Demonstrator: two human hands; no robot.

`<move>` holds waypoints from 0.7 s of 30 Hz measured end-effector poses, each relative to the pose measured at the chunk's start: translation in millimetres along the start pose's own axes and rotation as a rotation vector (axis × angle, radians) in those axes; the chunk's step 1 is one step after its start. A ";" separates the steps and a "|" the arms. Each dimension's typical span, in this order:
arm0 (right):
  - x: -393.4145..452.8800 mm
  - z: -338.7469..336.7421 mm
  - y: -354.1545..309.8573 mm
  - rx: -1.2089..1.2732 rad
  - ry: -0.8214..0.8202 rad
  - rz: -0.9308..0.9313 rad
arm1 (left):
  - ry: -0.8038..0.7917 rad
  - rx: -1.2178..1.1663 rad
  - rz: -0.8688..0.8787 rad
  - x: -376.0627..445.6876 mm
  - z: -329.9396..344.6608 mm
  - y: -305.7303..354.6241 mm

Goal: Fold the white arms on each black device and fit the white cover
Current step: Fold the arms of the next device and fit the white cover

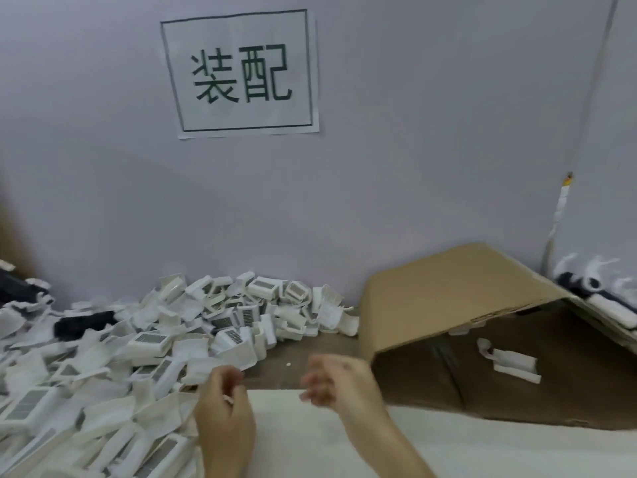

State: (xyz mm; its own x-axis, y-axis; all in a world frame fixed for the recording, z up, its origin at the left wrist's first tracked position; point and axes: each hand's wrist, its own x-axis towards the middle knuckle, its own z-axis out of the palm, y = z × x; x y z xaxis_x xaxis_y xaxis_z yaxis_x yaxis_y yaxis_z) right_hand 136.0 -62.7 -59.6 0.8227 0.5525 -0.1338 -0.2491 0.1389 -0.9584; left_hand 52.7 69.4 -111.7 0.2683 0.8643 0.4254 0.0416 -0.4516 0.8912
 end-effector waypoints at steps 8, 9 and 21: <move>-3.2 3.6 49.9 -0.296 -0.019 -0.131 | -0.066 0.147 0.081 -4.6 0.1 -1.9; -3.9 3.9 49.3 -0.296 -0.019 -0.131 | -0.099 0.193 0.095 -4.3 -1.8 -2.0; -10.7 19.1 45.1 -0.297 -0.047 -0.151 | -0.454 1.183 0.689 133.6 -80.0 16.1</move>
State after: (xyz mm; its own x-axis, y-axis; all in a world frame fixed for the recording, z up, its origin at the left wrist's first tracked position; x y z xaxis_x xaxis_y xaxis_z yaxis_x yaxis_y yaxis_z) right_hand 106.2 -46.6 -96.6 0.8125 0.5825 0.0206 0.0390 -0.0191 -0.9991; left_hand 12.2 195.3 -28.0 0.8313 0.3605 0.4230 0.4781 -0.8520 -0.2135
